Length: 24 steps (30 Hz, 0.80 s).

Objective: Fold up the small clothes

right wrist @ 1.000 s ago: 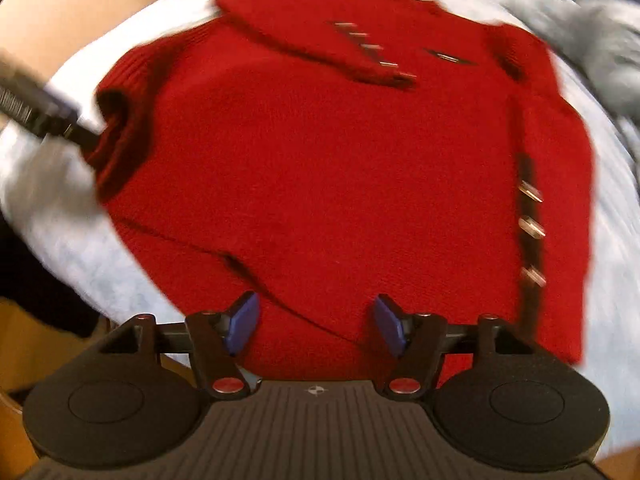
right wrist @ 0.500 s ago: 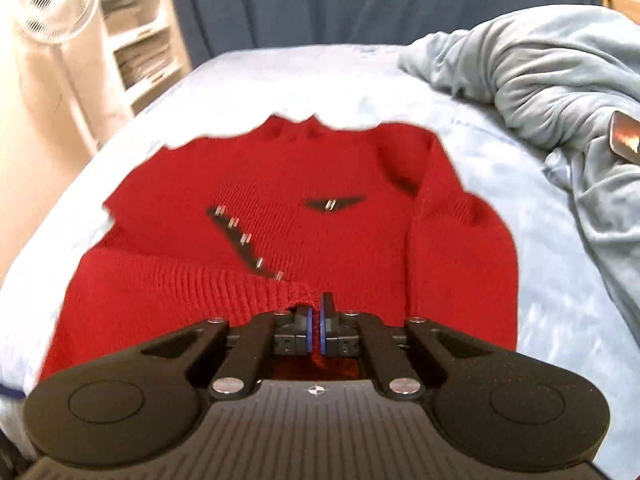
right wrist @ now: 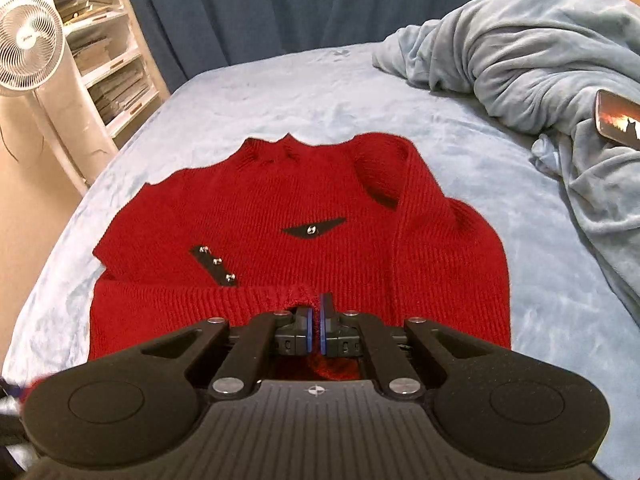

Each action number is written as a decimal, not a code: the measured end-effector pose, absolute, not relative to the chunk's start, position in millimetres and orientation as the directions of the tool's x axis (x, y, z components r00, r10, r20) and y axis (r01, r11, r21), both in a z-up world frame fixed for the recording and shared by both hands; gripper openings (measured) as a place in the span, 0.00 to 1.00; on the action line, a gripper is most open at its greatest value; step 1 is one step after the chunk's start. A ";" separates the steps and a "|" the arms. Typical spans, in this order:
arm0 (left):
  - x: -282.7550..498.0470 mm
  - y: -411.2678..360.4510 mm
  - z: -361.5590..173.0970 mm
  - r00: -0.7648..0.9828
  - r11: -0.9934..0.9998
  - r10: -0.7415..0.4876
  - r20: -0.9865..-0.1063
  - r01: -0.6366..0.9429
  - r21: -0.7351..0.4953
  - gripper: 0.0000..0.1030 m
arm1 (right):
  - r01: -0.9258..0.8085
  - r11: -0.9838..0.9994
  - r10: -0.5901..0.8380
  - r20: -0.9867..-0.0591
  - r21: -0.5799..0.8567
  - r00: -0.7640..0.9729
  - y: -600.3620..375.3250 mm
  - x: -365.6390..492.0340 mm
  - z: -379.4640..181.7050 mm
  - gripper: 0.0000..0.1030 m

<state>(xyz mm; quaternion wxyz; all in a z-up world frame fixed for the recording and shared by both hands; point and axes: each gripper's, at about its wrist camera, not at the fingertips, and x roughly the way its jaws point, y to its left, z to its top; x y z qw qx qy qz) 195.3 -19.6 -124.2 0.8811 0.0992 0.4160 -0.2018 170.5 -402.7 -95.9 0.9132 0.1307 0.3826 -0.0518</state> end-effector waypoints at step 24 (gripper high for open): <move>205.4 52.5 -140.5 0.565 0.981 -0.103 -0.819 0.192 0.009 0.11 | 0.421 0.905 -0.170 -0.861 0.056 0.480 -418.0 13.4 -162.3 0.54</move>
